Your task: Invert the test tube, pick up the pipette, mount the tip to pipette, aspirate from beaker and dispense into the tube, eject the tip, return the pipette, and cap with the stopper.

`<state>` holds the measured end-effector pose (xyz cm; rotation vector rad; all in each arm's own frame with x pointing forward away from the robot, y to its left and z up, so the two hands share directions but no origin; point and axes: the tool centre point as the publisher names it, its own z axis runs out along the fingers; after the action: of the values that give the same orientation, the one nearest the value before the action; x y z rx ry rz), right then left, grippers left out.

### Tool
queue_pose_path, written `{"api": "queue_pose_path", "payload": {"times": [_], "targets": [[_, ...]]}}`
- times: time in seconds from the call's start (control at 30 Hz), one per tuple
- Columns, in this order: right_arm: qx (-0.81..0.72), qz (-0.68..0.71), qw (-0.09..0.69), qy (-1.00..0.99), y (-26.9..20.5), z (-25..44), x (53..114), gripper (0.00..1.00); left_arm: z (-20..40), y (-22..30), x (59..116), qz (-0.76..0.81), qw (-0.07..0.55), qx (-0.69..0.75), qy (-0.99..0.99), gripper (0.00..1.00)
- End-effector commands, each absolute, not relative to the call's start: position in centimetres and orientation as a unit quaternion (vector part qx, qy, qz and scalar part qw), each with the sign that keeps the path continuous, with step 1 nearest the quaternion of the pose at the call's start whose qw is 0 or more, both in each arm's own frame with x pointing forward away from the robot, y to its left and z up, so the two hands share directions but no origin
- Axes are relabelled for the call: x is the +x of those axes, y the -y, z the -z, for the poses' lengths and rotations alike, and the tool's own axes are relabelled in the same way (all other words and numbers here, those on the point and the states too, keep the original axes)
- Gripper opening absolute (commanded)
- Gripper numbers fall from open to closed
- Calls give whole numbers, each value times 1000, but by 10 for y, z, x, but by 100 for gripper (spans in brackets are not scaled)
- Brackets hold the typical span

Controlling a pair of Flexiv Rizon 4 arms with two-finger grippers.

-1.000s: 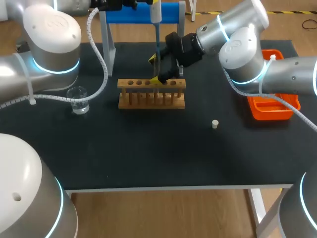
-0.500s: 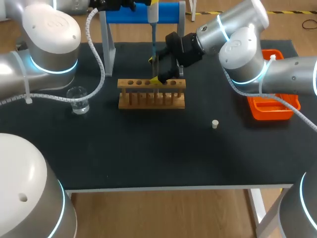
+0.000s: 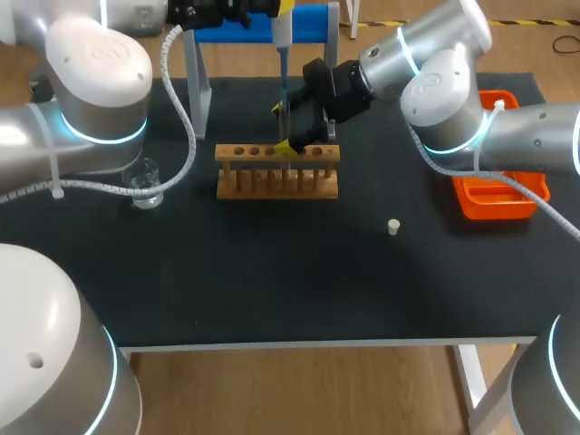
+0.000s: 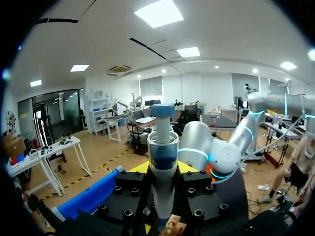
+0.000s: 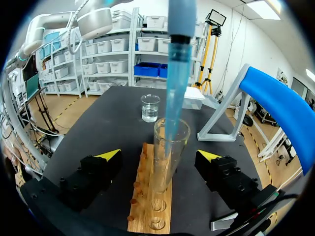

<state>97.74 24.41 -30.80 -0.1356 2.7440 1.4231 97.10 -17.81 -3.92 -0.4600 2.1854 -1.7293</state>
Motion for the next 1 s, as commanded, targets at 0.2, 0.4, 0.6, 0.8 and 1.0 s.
{"api": "queue_pose_path", "payload": {"times": [0.2, 0.4, 0.6, 0.8, 1.0], "targets": [[-45, -458, 22, -888, -243, 307, 978, 100, 45, 180, 971, 606, 157, -163, -763, 0], [-45, -458, 22, -888, -243, 307, 978, 100, 47, 180, 971, 605, 157, -163, -764, 0], [-45, -458, 22, -888, -243, 307, 978, 100, 52, 180, 971, 605, 155, -165, -764, 0], [-45, -458, 22, -888, -243, 307, 978, 100, 55, 181, 972, 605, 154, -166, -763, 0], [-45, -458, 22, -888, -243, 307, 978, 100, 58, 182, 973, 606, 156, -165, -762, 0]]}}
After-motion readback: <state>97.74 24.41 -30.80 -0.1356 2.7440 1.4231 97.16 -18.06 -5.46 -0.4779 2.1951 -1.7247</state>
